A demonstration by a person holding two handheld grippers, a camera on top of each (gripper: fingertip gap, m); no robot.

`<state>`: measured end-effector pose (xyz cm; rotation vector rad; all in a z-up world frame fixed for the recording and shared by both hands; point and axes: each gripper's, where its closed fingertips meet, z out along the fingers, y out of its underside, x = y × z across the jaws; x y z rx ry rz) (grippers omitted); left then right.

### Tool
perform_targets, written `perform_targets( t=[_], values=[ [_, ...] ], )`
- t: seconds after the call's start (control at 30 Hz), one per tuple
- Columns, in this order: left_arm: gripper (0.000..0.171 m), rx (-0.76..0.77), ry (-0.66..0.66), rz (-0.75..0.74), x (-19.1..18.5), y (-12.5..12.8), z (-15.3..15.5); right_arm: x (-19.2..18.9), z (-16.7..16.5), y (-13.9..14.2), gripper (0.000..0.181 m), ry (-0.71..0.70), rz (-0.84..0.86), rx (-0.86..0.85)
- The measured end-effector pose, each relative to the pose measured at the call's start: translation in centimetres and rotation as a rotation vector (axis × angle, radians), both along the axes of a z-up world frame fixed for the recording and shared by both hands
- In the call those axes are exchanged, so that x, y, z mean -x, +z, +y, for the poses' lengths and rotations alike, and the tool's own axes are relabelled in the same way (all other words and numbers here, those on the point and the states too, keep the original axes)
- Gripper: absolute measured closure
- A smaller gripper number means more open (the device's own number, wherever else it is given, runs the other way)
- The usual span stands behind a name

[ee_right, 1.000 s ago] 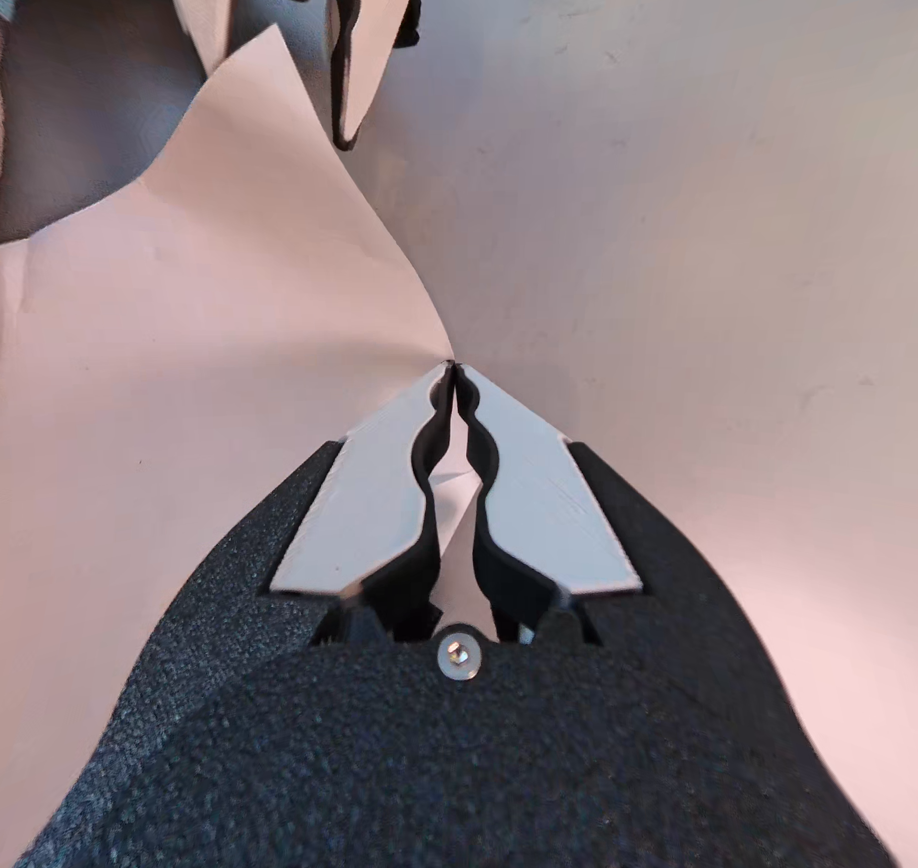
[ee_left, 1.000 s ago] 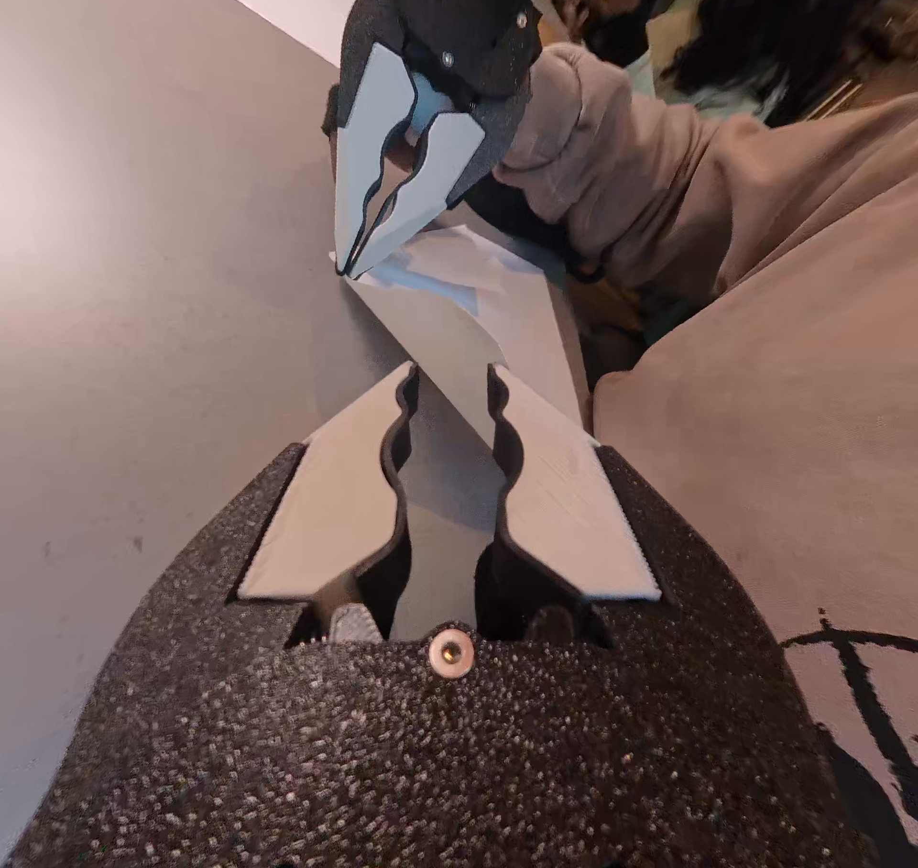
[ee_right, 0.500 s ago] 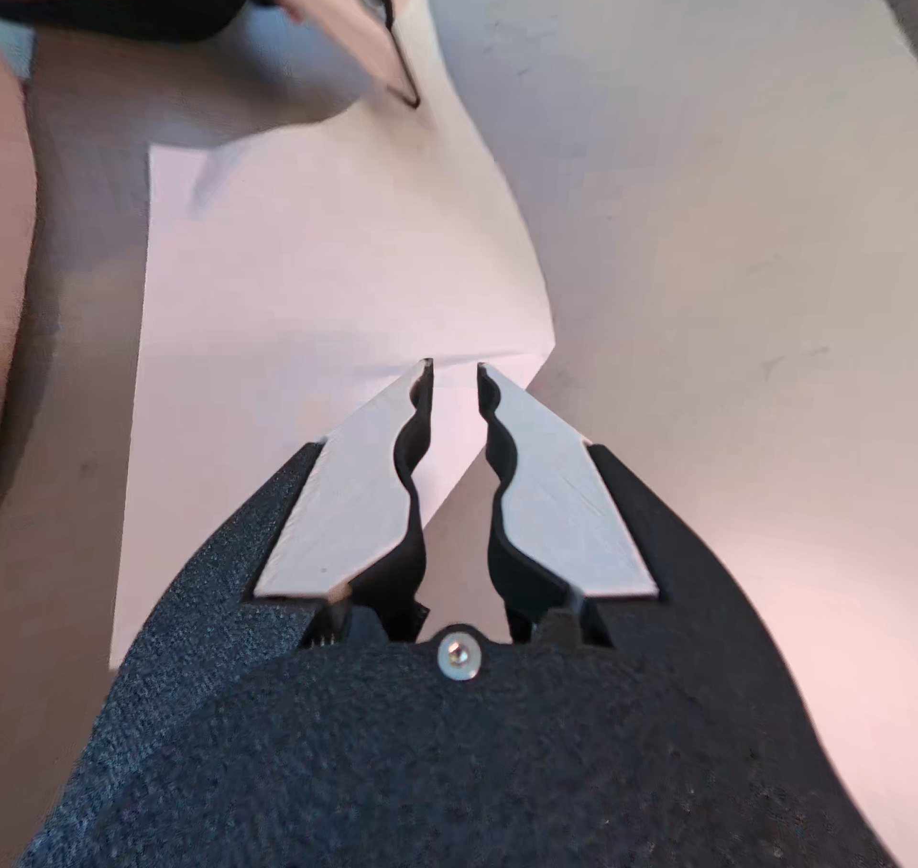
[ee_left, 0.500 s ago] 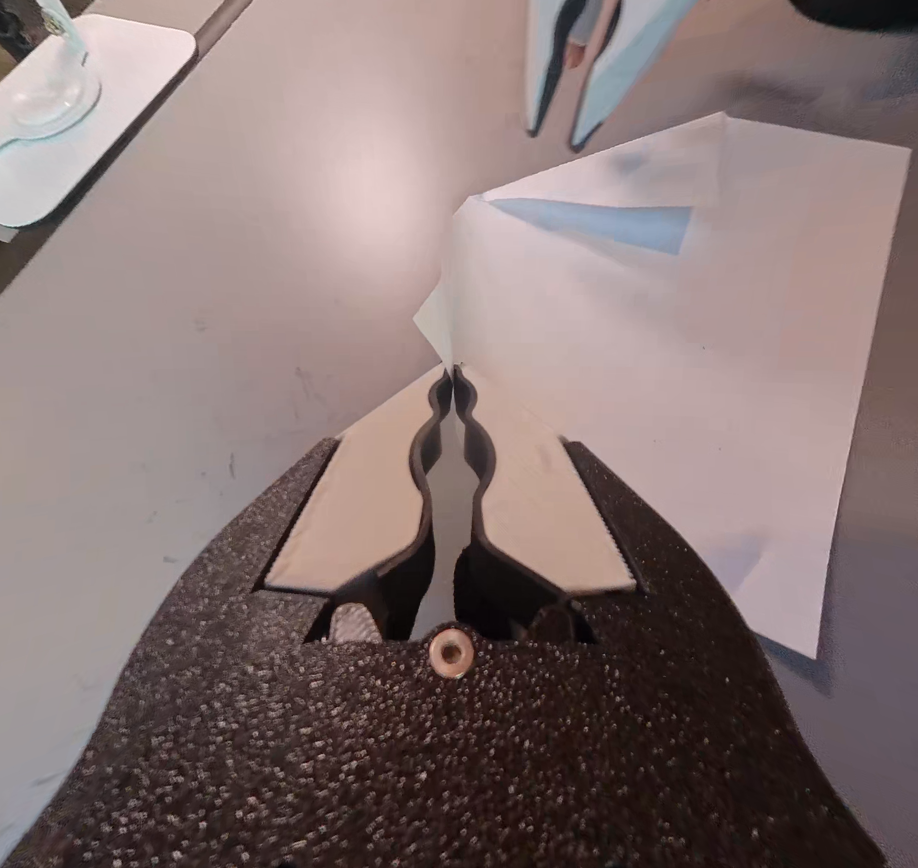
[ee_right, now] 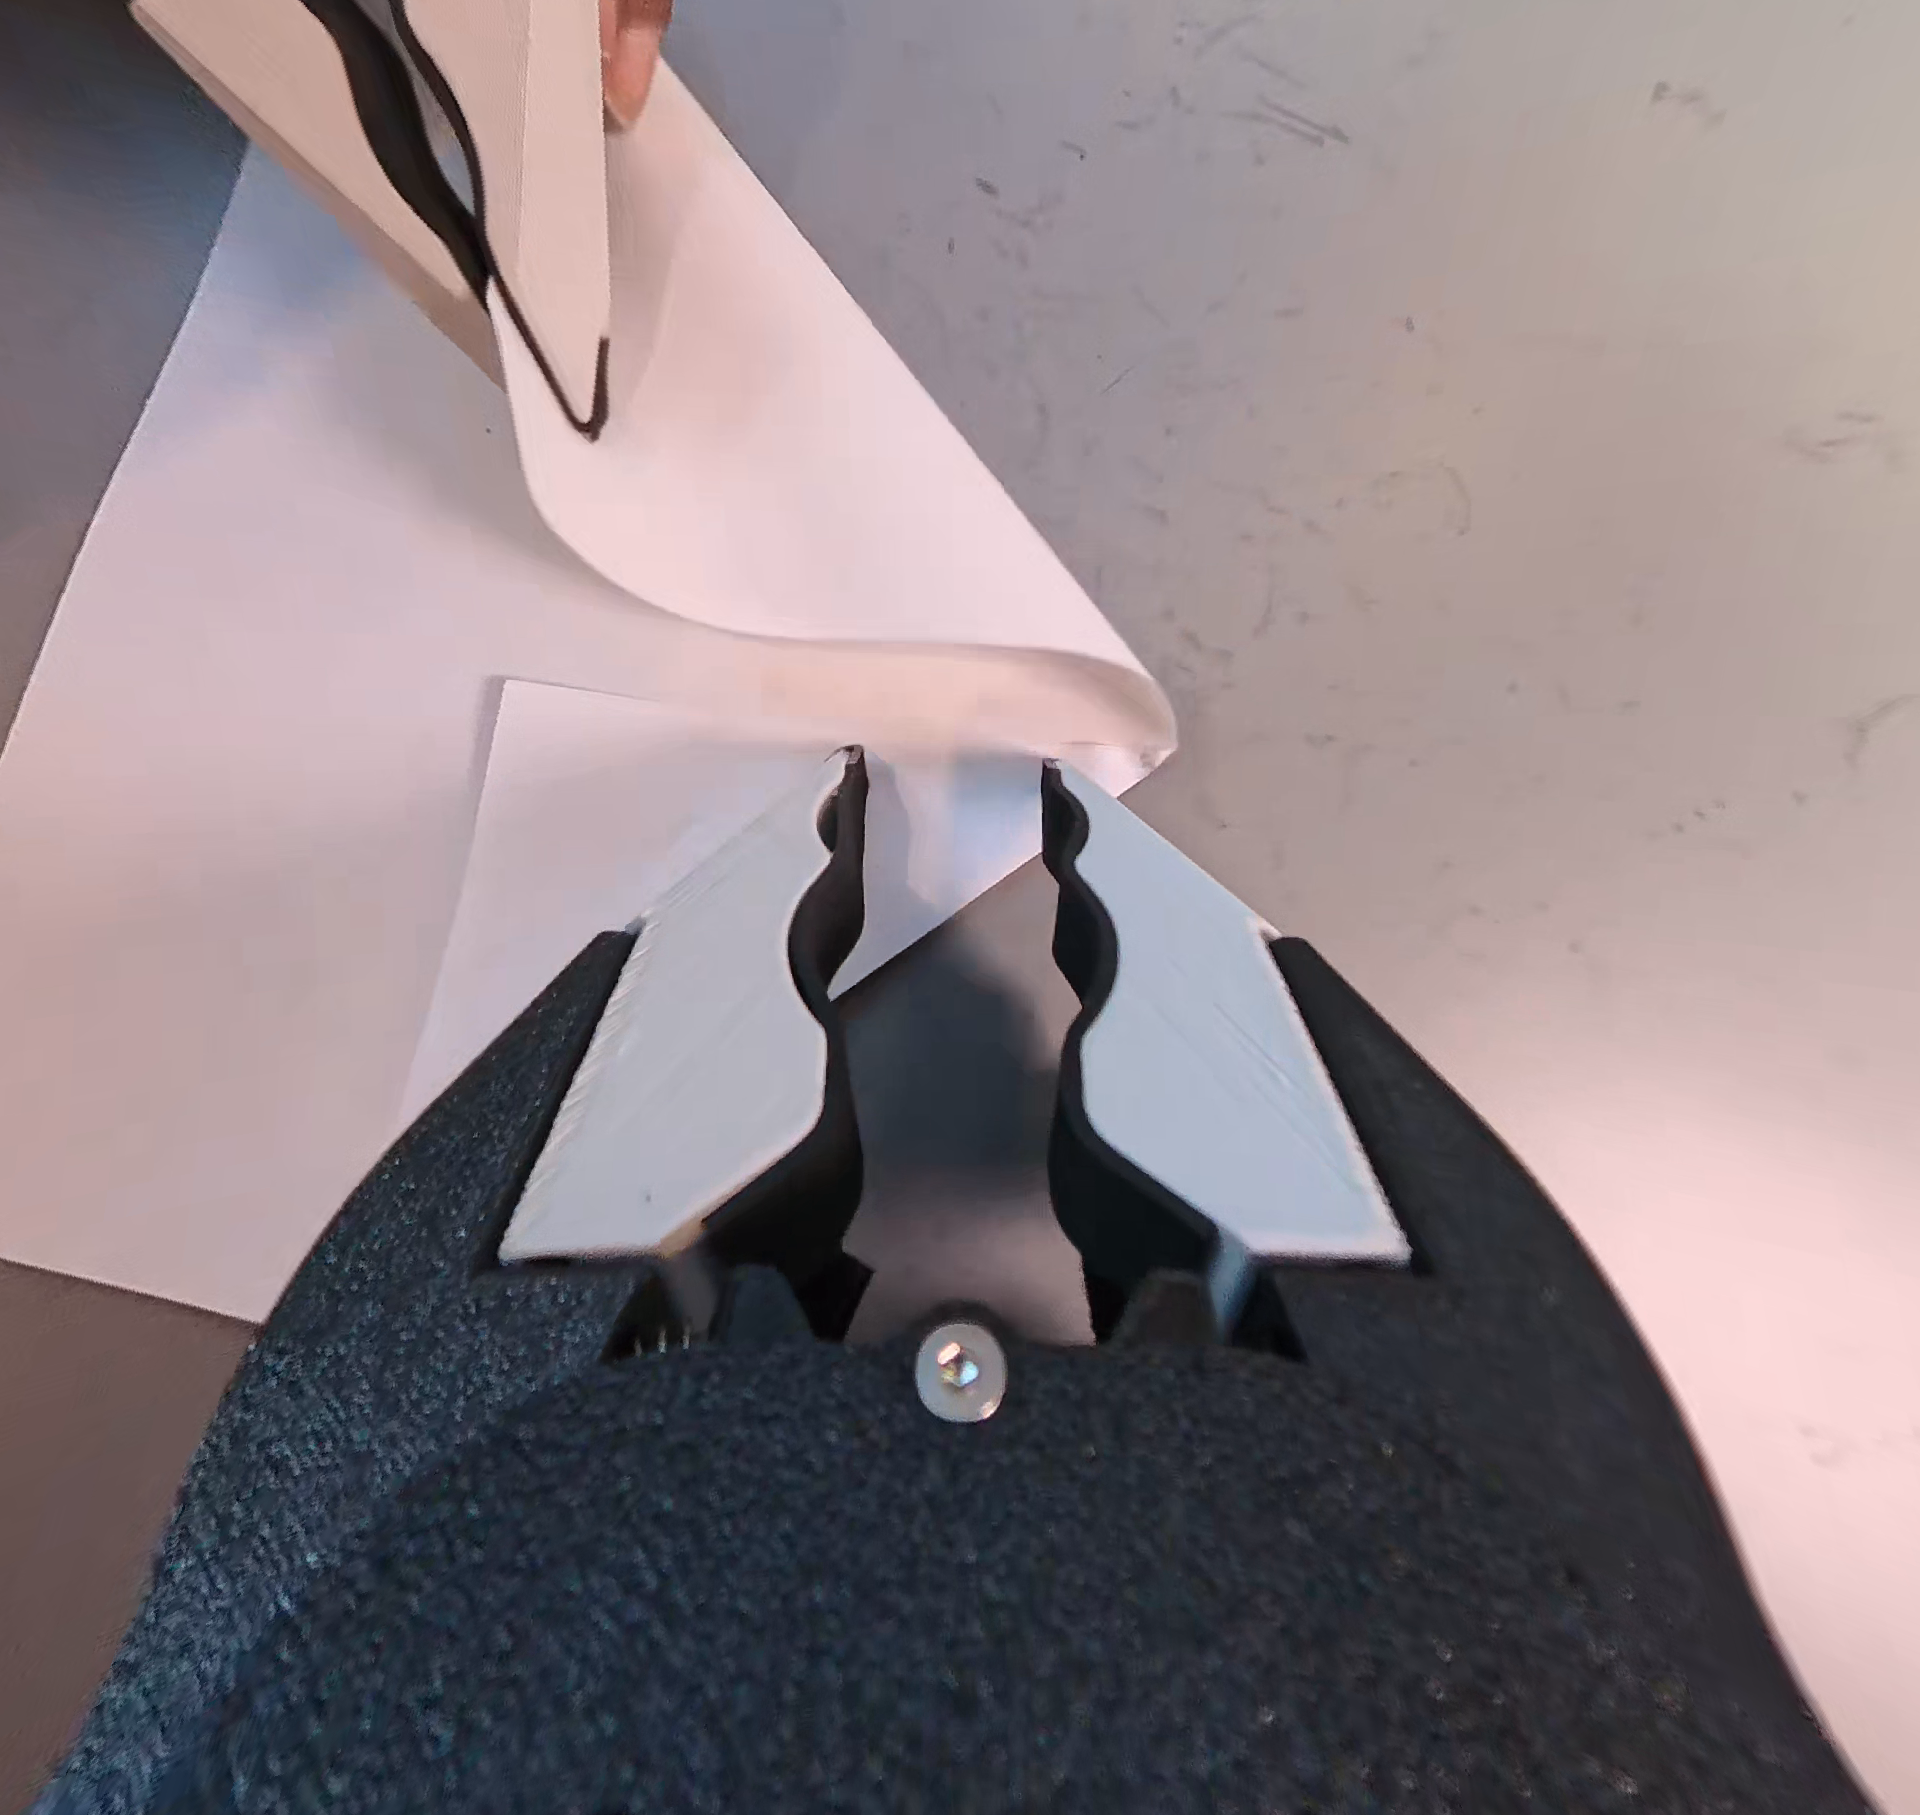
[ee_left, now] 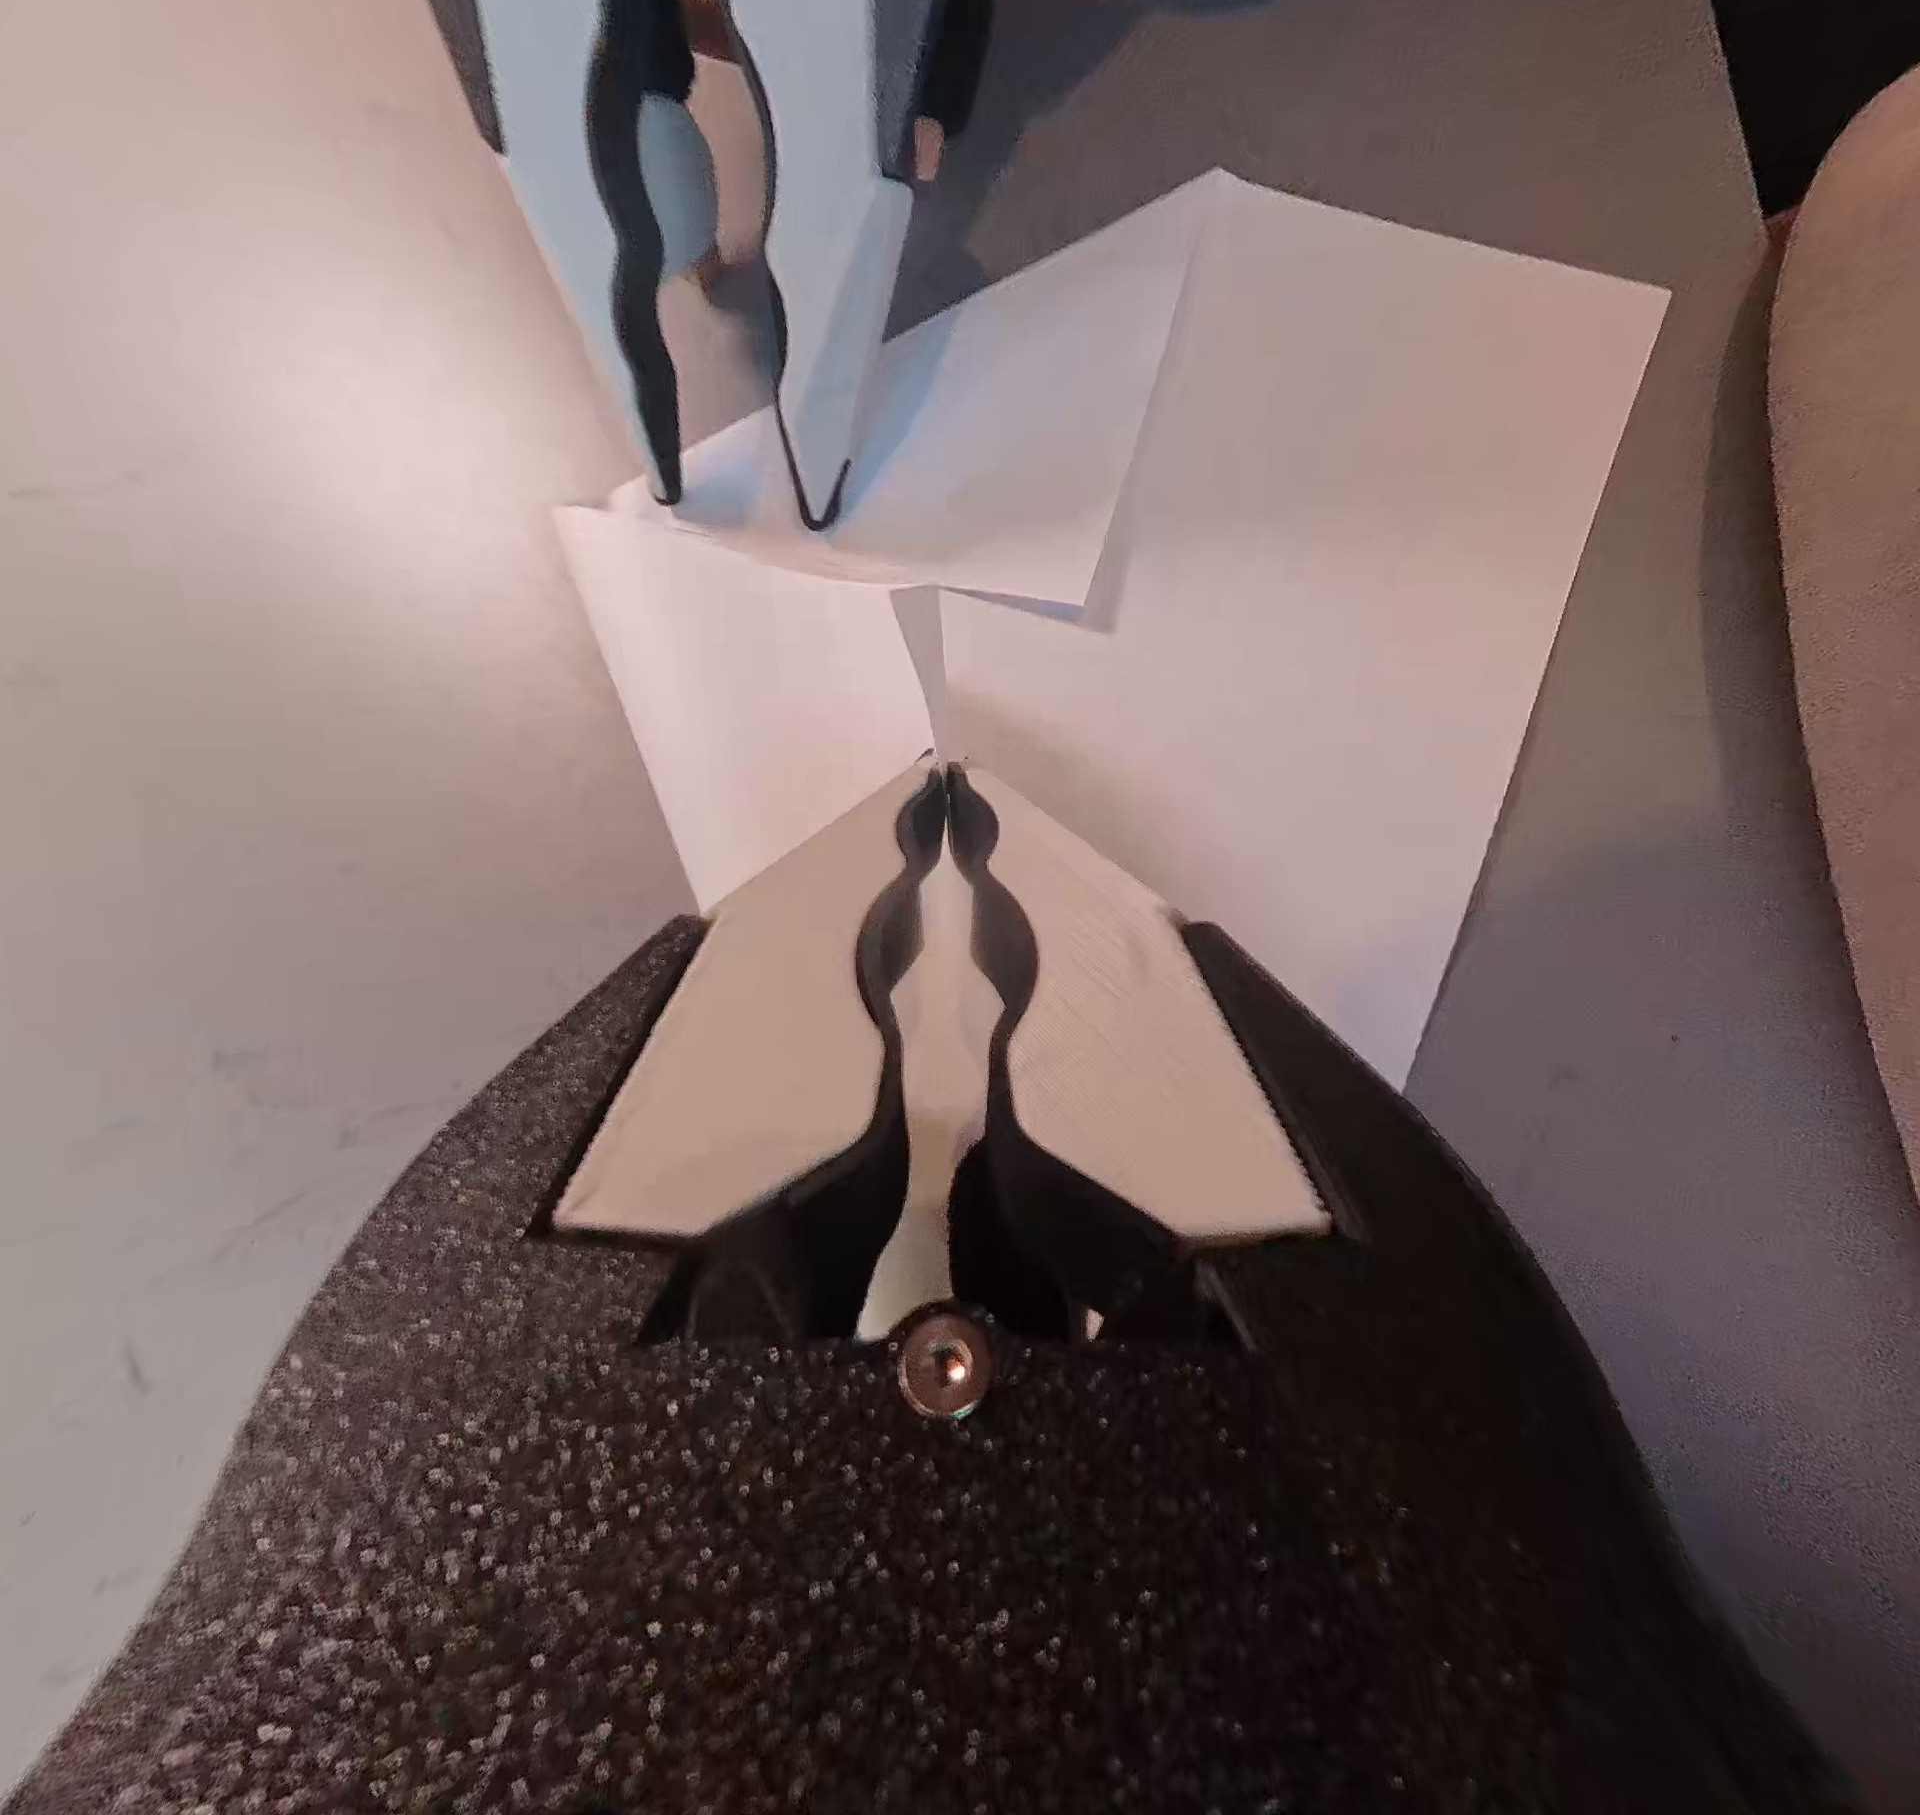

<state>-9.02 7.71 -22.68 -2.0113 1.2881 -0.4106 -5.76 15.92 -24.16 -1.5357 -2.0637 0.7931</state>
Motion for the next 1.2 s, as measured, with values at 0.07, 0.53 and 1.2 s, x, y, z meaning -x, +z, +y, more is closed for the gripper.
perform_targets(
  t=[0.07,0.53,1.2],
  values=[
    [0.171,0.052,-0.04,-0.001,-0.4,-0.7,-0.8,0.0,0.0,0.0,0.149,0.023,-0.004,-0.006],
    [0.171,0.076,-0.022,0.126,1.8,-1.7,1.3,0.2,0.0,0.1,0.148,0.128,0.015,-0.024],
    [0.171,0.127,-0.073,0.076,1.5,-1.7,0.9,2.7,1.4,1.0,0.117,0.26,0.041,-0.327]
  ],
)
